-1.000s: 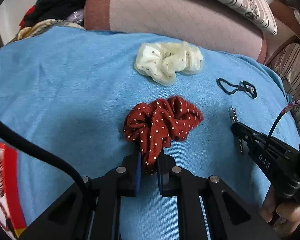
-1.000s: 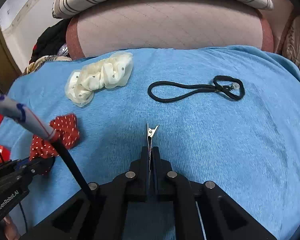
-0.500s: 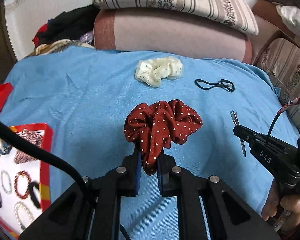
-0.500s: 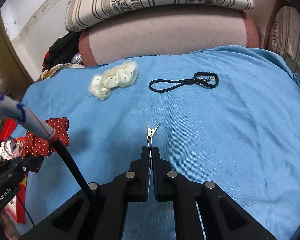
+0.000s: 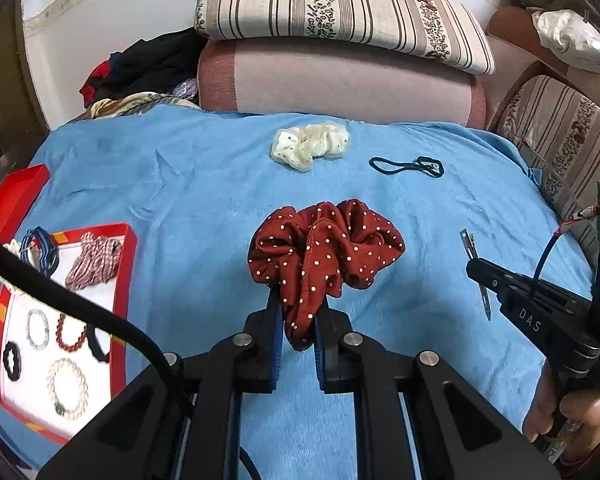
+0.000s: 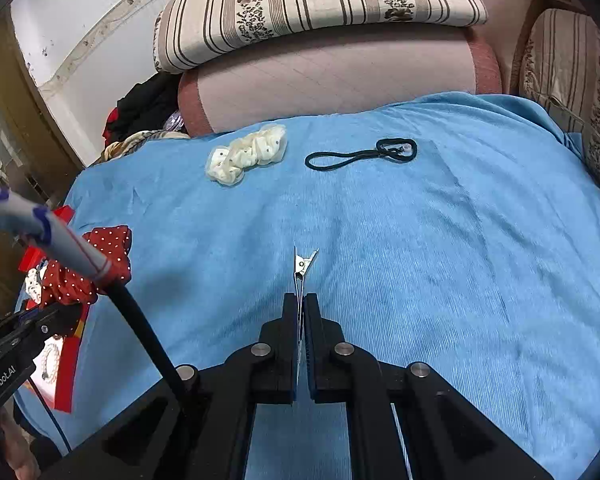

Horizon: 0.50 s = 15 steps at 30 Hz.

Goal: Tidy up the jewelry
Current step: 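Carry the scrunchie and hair clip over the tray with both tools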

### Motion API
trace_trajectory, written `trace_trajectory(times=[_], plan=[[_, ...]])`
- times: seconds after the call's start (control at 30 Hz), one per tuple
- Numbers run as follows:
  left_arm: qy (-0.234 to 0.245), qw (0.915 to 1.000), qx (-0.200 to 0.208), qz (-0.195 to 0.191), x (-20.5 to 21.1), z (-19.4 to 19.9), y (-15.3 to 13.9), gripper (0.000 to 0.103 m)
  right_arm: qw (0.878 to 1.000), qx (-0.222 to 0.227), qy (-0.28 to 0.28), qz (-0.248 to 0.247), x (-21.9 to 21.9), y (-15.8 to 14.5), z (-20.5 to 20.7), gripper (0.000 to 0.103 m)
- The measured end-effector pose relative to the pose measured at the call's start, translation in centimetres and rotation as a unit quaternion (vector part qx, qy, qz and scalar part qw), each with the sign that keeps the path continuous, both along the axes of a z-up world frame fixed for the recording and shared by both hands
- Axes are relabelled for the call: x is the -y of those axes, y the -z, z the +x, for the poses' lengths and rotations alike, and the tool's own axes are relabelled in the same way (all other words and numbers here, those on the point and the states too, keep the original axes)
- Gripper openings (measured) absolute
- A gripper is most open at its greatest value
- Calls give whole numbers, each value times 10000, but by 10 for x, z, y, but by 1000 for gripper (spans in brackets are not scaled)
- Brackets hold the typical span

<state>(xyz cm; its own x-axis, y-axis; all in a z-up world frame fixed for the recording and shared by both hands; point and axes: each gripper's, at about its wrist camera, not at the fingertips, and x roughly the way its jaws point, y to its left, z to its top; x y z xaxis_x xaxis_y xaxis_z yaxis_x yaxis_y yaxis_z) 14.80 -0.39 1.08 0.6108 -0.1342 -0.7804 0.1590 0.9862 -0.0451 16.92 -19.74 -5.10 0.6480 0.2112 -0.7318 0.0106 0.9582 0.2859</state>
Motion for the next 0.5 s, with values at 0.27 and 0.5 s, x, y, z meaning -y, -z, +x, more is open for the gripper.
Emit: trace_trajectory(times=[0.27, 0.5], plan=[[-124, 9998, 161, 41, -8, -32, -12, 12, 9999, 46, -58, 67, -1, -8, -26, 4], [-271, 9995, 163, -44, -21, -56, -17, 12, 9996, 134, -172, 167, -11, -18, -45, 4]])
